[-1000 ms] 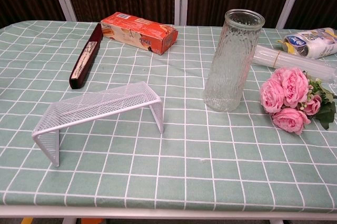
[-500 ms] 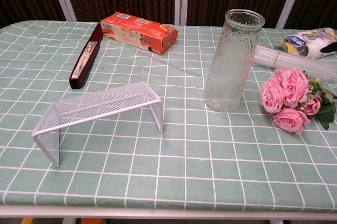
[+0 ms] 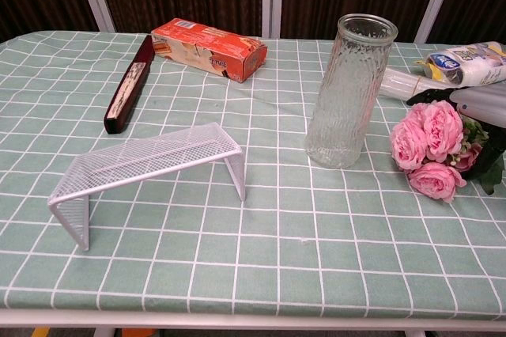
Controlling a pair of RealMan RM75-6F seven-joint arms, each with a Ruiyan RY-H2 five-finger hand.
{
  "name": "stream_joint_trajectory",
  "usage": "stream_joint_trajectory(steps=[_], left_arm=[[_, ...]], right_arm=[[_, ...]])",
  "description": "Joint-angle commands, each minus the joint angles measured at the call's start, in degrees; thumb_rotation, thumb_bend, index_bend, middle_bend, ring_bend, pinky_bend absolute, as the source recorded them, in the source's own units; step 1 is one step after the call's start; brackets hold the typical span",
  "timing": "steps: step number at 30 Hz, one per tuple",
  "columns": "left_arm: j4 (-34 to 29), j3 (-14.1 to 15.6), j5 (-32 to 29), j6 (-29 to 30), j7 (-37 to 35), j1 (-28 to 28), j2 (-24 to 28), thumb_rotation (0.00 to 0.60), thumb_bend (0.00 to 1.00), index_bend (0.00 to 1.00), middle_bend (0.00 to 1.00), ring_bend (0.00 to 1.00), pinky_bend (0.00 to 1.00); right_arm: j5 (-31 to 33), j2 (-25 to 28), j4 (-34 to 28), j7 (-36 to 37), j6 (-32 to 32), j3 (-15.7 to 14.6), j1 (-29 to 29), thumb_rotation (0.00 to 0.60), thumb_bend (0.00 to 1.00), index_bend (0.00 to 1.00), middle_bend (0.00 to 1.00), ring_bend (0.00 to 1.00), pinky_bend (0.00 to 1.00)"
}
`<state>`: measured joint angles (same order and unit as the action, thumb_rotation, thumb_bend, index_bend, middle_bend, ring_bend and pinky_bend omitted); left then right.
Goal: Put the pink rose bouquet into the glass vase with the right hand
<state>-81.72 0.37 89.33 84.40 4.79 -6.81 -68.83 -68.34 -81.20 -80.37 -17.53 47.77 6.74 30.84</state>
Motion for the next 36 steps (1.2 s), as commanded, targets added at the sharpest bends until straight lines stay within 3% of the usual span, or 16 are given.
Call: stream_joint_trajectory(steps=[1,6,15,21,27,36], left_arm=[[0.1,0.0,-0.1,0.1,-0.1,0.1,0.1,0.600,0.00,0.11,0.00,0.00,0.12],[0.5,-0.2,-0.6,-0.3,-1.0,0.1,0.3,0.600,0.00,0.11,0.00,0.00,0.12],[1.4,-0.3,-0.8,-0.5,-2.1,0.1,0.0,0.600,0.00,0.11,0.00,0.00,0.13],[1.2,-0.3,-0.8,-0.5,-1.8,0.1,0.0,0.600,0.00,0.11,0.00,0.00,0.13],[0.9,-0.4,-0.8,-0.6,-1.3,0.1,0.1,0.600,0.00,0.11,0.00,0.00,0.13],[0.6,-0.4,-0.9,-1.1,-0.8,-0.2,0.0,0.600,0.00,0.11,0.00,0.00,0.13]], right_arm=[[0.7,-1.1,1.1,-0.7,-0.4,-0.2,0.6,0.600,0.00,0.00,0.03,0.00,0.00],[1.5,-2.5,2.5,-3.0,0.4,-1.3,0.7,0.600,0.00,0.02,0.17,0.00,0.00],[2.4,-4.0,3.0,-4.5,4.2,-1.2,0.2,0.600,0.07,0.41,0.38,0.17,0.01],[0.8,-3.0,1.6,-2.9,8.1,-0.9,-1.0,0.600,0.12,0.57,0.49,0.28,0.21],[-1.8,1.4,-3.3,1.3,12.0,0.8,-2.0,0.600,0.13,0.59,0.50,0.30,0.27],[-7.5,13.0,-19.2,11.9,22.0,8.5,-3.5,0.600,0.14,0.59,0.50,0.30,0.29]])
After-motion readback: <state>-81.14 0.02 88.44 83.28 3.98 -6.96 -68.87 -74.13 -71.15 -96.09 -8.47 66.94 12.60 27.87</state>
